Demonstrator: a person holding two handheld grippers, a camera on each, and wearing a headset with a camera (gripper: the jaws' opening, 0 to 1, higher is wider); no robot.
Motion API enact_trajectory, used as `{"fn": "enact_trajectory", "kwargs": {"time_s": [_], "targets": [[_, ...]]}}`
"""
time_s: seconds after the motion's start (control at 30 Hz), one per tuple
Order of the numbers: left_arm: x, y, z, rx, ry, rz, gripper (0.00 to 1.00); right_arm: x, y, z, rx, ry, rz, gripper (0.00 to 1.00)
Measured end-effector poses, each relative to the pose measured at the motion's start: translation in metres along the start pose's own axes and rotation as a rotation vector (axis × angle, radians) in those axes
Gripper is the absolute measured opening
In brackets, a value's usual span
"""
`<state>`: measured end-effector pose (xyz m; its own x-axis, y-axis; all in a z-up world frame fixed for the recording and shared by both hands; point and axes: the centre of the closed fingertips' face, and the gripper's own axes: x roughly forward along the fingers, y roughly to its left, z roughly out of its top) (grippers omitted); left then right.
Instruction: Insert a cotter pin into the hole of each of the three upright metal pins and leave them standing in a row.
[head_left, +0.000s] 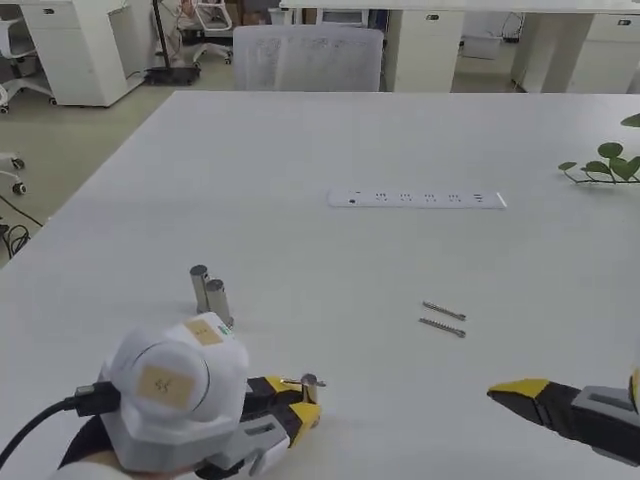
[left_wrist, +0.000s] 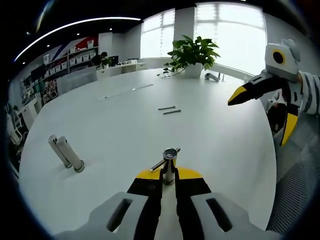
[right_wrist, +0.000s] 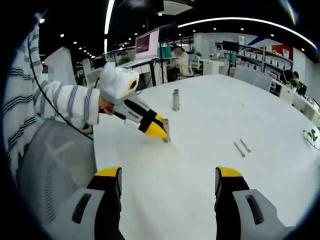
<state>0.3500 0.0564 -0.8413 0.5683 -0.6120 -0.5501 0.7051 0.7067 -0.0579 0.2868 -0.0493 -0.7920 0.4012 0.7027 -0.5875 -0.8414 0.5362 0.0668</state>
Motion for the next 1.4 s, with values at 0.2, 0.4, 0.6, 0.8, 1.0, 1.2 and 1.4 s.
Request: {"fn": "enact_trajectory", "kwargs": {"time_s": [0.2, 0.4, 0.6, 0.8, 1.0, 1.2, 1.4], "targets": [[-0.001, 0.0, 0.003, 0.0, -0.01, -0.002, 0.07, -0.002, -0.003, -0.001, 0.001, 0.009, -0.018, 0.77], [-0.003, 0.002, 0.004, -0.004, -0.01, 0.0, 0.12, -0.002, -0.003, 0.001, 0.001, 0.009, -0.017, 0.77], [-0.005, 0.003, -0.003, -0.007, 0.012, 0.003, 0.18, -0.005, -0.004, 0.002, -0.001, 0.007, -0.023, 0.77], [-0.009, 0.007, -0.006, -0.002, 0.016, 0.013, 0.24, -0.008, -0.007, 0.003, 0.002, 0.005, -0.033, 0.77], [-0.016, 0.014, -0.003, 0.009, -0.004, 0.015, 0.3, -0.012, -0.009, 0.0, 0.007, 0.012, -0.045, 0.79], [-0.024, 0.024, -0.004, 0.0, -0.013, 0.023, 0.37, -0.015, -0.011, -0.004, 0.03, 0.018, -0.062, 0.89], [-0.033, 0.043, -0.011, -0.029, -0.003, 0.074, 0.37, -0.017, -0.018, -0.01, 0.045, 0.034, -0.105, 0.97]]}}
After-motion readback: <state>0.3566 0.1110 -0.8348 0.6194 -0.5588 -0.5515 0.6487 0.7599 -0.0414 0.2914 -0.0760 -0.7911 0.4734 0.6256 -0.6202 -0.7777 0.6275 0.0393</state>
